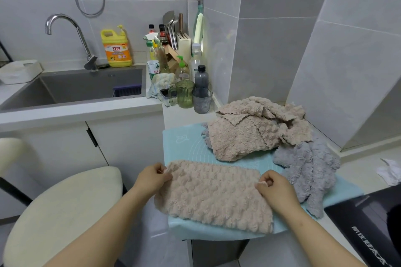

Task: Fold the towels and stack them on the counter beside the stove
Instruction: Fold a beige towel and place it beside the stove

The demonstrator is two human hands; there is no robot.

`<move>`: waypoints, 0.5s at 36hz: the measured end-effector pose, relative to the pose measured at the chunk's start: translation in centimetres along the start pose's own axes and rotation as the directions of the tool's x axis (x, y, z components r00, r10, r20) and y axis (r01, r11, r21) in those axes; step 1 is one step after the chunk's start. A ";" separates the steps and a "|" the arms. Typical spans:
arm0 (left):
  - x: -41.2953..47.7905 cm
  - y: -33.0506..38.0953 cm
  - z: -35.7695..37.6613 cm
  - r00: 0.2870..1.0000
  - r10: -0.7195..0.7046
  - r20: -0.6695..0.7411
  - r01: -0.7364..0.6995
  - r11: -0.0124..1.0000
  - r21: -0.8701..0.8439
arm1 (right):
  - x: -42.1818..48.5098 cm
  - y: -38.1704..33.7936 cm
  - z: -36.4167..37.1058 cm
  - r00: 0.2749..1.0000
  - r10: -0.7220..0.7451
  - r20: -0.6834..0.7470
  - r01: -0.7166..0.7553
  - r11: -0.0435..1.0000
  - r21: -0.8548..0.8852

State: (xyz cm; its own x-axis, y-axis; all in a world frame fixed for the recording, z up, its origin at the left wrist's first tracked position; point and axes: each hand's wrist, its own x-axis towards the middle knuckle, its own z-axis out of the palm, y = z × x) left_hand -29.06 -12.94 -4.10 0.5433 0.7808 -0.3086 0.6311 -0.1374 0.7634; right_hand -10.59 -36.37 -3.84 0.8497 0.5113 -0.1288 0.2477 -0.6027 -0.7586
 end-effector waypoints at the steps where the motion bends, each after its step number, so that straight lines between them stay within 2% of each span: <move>1: 0.3 0.2 -0.1 1.000 -0.009 -0.005 0.009 0.999 -0.052 | 0.3 -0.1 -0.1 1.000 0.010 -0.010 -0.009 1.000 0.026; 3: 1.0 0.5 -0.3 0.999 -0.031 -0.010 0.030 0.993 -0.117 | 0.8 -0.2 -0.2 0.999 0.027 -0.028 -0.025 0.996 0.081; 8: 2.3 0.7 -0.1 0.999 -0.039 -0.017 0.037 0.993 -0.110 | 2.0 -0.3 -0.1 0.995 0.075 -0.062 -0.063 0.982 0.180; 18: 3.8 1.1 1.2 0.998 -0.064 -0.005 0.064 0.998 0.027 | 4.3 0.3 0.9 0.989 0.120 -0.082 -0.110 0.987 0.120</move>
State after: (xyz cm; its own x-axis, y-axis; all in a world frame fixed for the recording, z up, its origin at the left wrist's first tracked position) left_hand -25.60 -10.84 -5.13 0.4990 0.7910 -0.3539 0.6791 -0.1033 0.7268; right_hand -7.26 -33.84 -5.21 0.9084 0.3836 -0.1665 0.0953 -0.5775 -0.8108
